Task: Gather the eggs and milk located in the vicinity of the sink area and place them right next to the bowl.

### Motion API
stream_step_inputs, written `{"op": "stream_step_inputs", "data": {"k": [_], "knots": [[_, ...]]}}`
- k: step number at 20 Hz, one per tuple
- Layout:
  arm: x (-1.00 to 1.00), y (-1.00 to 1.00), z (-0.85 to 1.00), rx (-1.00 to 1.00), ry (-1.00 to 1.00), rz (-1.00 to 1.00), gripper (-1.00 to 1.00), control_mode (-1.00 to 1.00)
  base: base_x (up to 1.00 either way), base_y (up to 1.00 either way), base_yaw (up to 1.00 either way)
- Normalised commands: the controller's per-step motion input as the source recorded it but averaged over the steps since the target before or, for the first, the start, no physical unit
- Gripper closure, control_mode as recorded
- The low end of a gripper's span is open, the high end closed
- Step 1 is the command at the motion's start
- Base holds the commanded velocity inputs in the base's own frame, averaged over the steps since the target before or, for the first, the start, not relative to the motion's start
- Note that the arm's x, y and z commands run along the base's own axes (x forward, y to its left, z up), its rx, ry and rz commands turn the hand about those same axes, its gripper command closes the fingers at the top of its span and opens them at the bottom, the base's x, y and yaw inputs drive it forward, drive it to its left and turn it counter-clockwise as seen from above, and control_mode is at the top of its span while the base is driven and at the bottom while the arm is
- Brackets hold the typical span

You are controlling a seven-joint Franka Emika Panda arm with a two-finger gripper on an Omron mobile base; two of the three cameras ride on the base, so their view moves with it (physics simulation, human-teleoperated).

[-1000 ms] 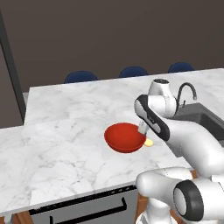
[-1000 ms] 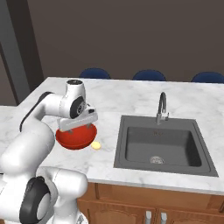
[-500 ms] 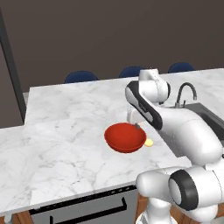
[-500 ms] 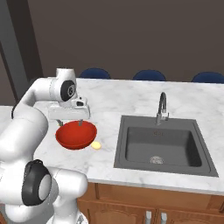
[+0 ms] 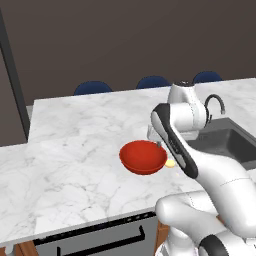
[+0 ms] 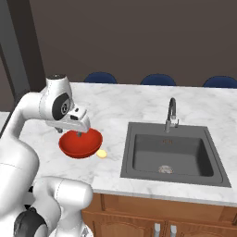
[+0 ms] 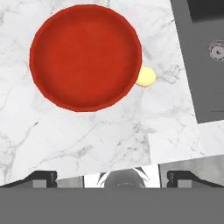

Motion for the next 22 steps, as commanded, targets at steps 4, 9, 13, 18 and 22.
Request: {"op": "stream_step_inputs", "data": {"k": [4,9,13,18,22], "knots": [[-0.38,0.00,0.10,0.00,-0.31,-0.22,-1.00,-1.00,0.00,0.00,0.00],[-0.03,0.00,0.41,0.00,-0.01,-0.12,-1.00,-1.00,0.00,0.00,0.00],[0.00,0.00,0.07,0.00,0.00,-0.01,-1.00,-1.00,0.00,0.00,0.00],[0.00,0.00,0.00,0.00,0.00,0.00,-1.00,-1.00,0.00,0.00,0.00],[0.00,0.00,0.00,0.00,0.00,0.00,-1.00,-1.00,0.00,0.00,0.00]]}}
